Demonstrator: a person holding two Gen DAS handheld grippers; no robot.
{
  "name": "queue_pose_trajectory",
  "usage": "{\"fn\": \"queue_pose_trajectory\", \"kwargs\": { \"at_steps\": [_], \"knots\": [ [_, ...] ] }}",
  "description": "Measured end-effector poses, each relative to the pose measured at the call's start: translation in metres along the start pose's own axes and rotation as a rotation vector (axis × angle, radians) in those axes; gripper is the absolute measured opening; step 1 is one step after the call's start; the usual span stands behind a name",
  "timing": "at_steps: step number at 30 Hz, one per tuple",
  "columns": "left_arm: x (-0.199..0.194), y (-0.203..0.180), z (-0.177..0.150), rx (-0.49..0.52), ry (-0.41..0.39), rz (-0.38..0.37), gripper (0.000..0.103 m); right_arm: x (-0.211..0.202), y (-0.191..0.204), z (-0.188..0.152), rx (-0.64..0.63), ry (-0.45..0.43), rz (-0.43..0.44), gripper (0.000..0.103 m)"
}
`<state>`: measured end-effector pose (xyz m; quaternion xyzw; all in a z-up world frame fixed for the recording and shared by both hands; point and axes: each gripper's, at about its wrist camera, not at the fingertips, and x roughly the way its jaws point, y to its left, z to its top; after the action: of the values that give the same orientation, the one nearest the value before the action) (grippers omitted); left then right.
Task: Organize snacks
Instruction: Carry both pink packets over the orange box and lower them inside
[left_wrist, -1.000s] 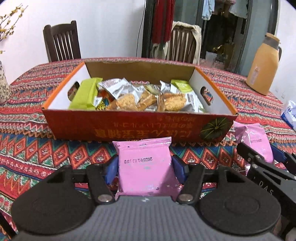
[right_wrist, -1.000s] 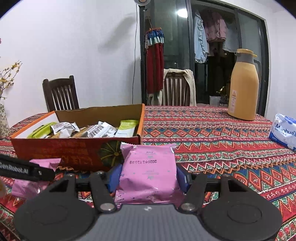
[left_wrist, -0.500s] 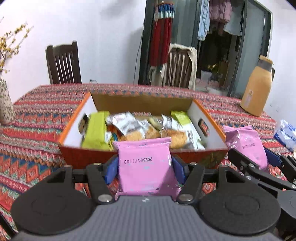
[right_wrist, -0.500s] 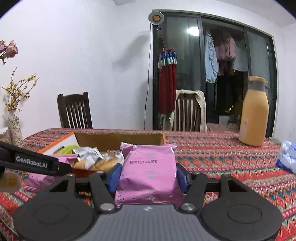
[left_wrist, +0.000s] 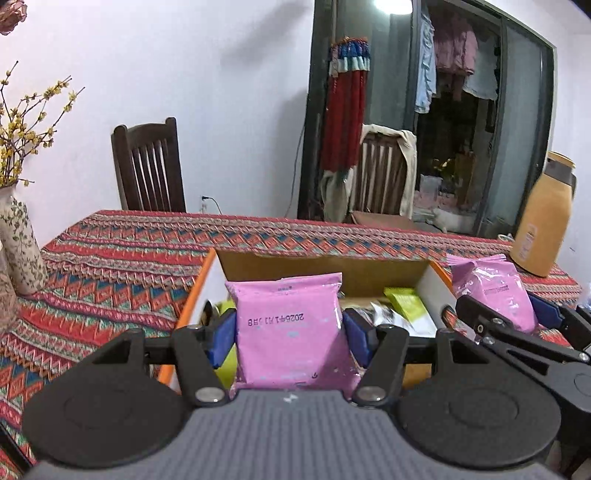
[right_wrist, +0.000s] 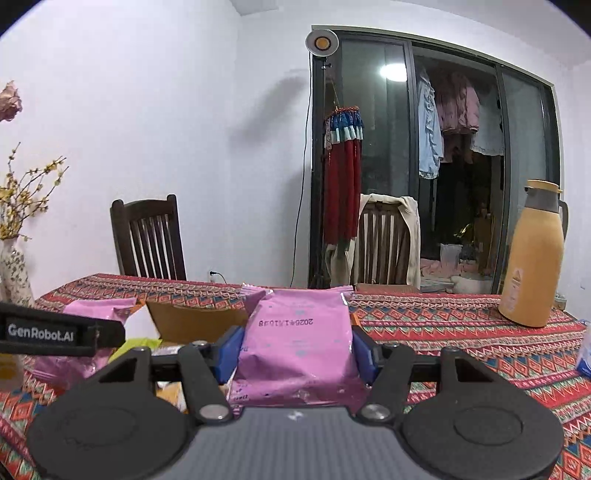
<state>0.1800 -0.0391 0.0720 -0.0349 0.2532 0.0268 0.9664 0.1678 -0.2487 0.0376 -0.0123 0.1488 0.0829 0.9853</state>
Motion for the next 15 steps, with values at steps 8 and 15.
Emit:
{"fn": "queue_pose_trajectory", "kwargs": {
  "at_steps": [8,15],
  "knots": [
    [0.037,0.016,0.005,-0.044,-0.022,0.029,0.063,0.044,0.008,0.006,0.004,0.023,-0.016,0.061],
    [0.058,0.026,-0.006,-0.042,-0.015,0.034,0.063,0.069,0.014,-0.012,-0.007,0.064,-0.003,0.061]
  ]
}}
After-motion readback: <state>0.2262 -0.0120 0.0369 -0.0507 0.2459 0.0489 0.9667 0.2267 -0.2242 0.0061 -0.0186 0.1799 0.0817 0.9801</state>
